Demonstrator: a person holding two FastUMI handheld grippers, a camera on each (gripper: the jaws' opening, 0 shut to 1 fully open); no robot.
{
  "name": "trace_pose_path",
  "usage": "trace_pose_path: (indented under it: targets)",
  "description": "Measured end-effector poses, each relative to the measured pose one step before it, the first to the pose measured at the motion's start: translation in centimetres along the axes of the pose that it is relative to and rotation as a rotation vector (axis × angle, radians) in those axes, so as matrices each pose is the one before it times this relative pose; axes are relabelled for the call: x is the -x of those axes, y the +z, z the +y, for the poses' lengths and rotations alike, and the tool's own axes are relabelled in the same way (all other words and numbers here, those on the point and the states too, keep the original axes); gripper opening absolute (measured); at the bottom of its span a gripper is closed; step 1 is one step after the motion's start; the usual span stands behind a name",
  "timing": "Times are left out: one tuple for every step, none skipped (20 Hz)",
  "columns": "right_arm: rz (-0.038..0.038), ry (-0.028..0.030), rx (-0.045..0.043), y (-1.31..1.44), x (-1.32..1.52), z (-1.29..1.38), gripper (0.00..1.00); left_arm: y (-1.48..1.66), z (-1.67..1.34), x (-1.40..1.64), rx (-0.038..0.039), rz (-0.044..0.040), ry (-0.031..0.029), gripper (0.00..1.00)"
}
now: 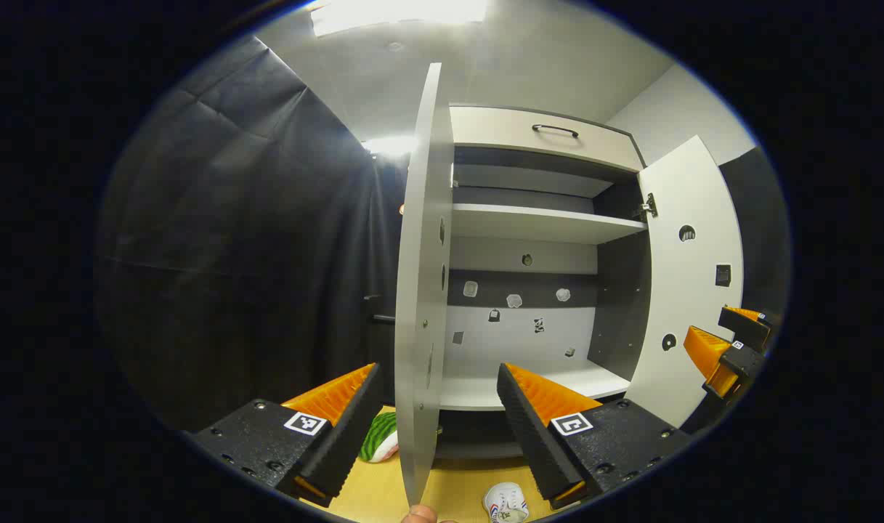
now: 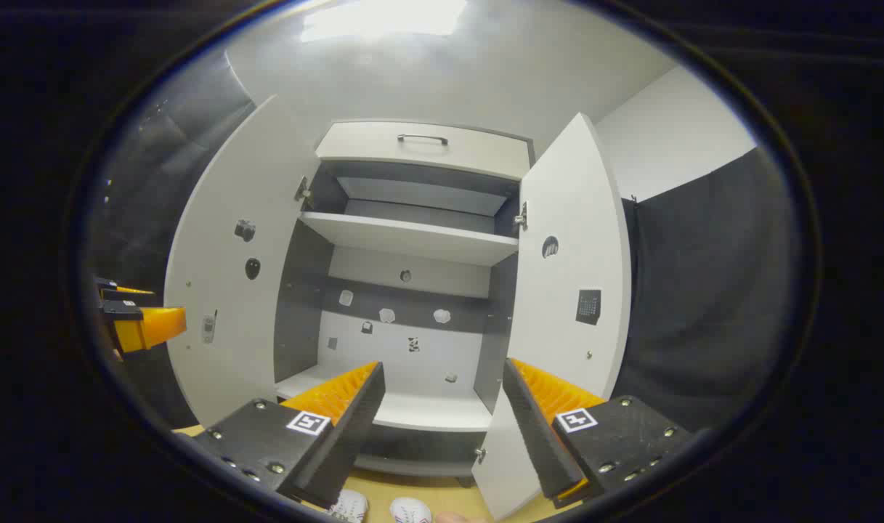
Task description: Grab one shoe with the right hand and put it into the shoe cabinet, grab the other shoe with the left hand and put it into the shoe cabinet; then close the right door with the right hand and the left door with the left hand.
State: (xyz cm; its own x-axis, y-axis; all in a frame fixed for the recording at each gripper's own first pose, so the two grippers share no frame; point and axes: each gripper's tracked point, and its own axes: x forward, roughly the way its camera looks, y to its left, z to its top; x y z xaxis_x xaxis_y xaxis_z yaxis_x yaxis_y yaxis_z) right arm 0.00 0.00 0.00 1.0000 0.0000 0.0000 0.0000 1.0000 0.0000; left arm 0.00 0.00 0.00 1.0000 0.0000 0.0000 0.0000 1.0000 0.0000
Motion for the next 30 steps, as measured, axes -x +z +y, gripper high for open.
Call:
trace_pose_path:
  targets:
    - [0.00357,-0.00017,-0.00114,-0.157,-0.089,-0.001,0.97,0.019,0.017,-0.033,-0.00202,-0.00138,0.00261,0.96]
    - [0.00293,0.00048,-0.00064,-0.102,-0.179,-0.016,0.97,-0.032,-0.029,0.0,-0.00362,-0.00161,0.00417,0.96]
    - [0.00318,0.00135,-0.00001,-0.098,-0.035,-0.011,0.97,0.075,0.022,-0.043,-0.00397,-0.00061,0.00445,0.96]
    - [0.00099,0.00532,-0.00216,-0.043,-0.099,0.018,0.97,0.019,-0.056,0.067,-0.00333,-0.0016,0.00302,0.96]
    - [0.00178,0.00305,-0.00374,-0.087,-0.041,0.028,0.97,0.129,0.006,0.034,-0.0015,-0.00398,0.00221,0.96]
    - [0.00167,-0.0002,-0.00414,-0.081,-0.034,-0.073,0.97,0.011,-0.008,0.07,-0.00121,-0.00312,0.00078,0.96]
    - [0.00117,0.00079,-0.00317,-0.107,-0.002,-0.027,0.97,0.048,-0.025,0.061,-0.0019,-0.00167,-0.00005,0.96]
    - [0.00042,-0.00045,-0.00075,-0.037,-0.052,-0.043,0.97,-0.015,-0.024,0.005,-0.00193,-0.00086,0.00052,0.96]
    - [0.00141,-0.00198,0.00149,-0.089,-0.032,-0.053,0.97,0.069,-0.011,0.006,-0.00135,-0.00164,-0.00026,0.96]
    - [0.00201,-0.00071,0.00162,-0.032,-0.034,0.014,0.97,-0.025,-0.069,0.046,-0.001,-0.0001,-0.0007,0.96]
    - [0.0037,-0.00156,0.00139,-0.13,-0.138,0.037,0.97,-0.007,-0.024,-0.025,-0.00103,0.00064,-0.00109,0.96]
    - [0.0051,-0.00124,0.002,-0.209,-0.204,0.0,0.97,0.055,-0.051,0.052,-0.00198,-0.00095,-0.00128,0.96]
    - [0.00933,-0.00177,0.00375,-0.504,-0.059,-0.016,0.97,0.077,-0.015,0.037,-0.0018,-0.00116,-0.00014,0.96]
    - [0.01791,0.00048,0.00403,-0.838,-0.193,-0.038,0.97,-0.001,-0.067,-0.066,-0.00271,-0.0014,-0.00015,0.96]
    - [0.02641,0.00447,0.00578,-1.404,-0.105,0.025,0.97,0.145,-0.027,0.038,-0.00226,-0.00274,-0.00014,0.96]
    - [0.0385,0.00706,0.00961,-1.892,-0.22,0.161,0.97,0.062,-0.088,0.016,-0.00152,-0.00248,-0.00059,0.96]
    - [0.05736,0.0109,0.01812,-2.686,-0.184,0.333,0.97,0.084,-0.014,0.015,-0.00158,-0.00074,-0.00071,0.96]
    - [0.0605,0.01392,0.02247,-2.662,-0.369,0.474,0.97,0.004,-0.009,0.044,-0.00253,-0.00138,0.00038,0.96]
    - [0.05502,0.01786,0.01791,-2.745,-0.719,0.812,0.98,0.003,0.029,-0.003,-0.00351,0.00021,0.00118,0.96]
    - [0.04786,0.02122,0.00987,-2.162,-0.659,0.841,0.97,-0.168,0.064,-0.066,-0.00458,0.00342,0.0044,0.99]
    - [0.04966,0.02002,0.00443,-2.551,-1.013,0.933,0.98,-0.127,0.117,-0.022,-0.00396,0.00471,0.00544,0.96]
    - [0.0558,0.01824,0.00127,-2.309,-0.773,0.721,0.98,-0.131,0.052,-0.021,-0.00307,0.00498,0.00551,0.96]
    - [0.04935,0.0179,0.00066,-2.437,-0.891,0.808,0.97,-0.093,0.155,-0.015,-0.00204,0.00431,0.00668,0.96]
    - [0.05128,0.01852,0.00217,-2.139,-0.941,0.688,0.97,-0.109,0.174,-0.098,-0.00166,0.00302,0.00772,0.96]
    - [0.0492,0.01736,0.00421,-2.243,-1.205,0.68,0.98,-0.051,0.246,0.024,-0.00178,0.00253,0.00834,0.96]
    - [0.0558,0.0156,0.00764,-1.974,-1.105,0.659,0.98,-0.033,0.632,0.308,-0.00222,0.00115,0.00849,0.96]
    - [0.04999,0.01954,0.00411,-2.223,-0.929,0.601,0.98,-0.026,0.613,0.203,-0.00345,0.00085,0.0085,0.96]
    - [0.0435,0.00307,0.00108,-1.774,-0.948,0.198,0.96,-0.072,0.439,0.104,-0.00463,0.0008,0.01136,0.96]
    - [0.04554,0.01583,-0.00327,-1.674,-1.233,0.499,0.88,-0.001,0.447,-0.007,-0.00492,0.00068,0.01262,0.96]
    - [0.04193,0.00993,-0.00726,-1.505,-1.009,0.28,0.84,-0.061,0.361,0.013,-0.0041,0.00066,0.01261,0.96]
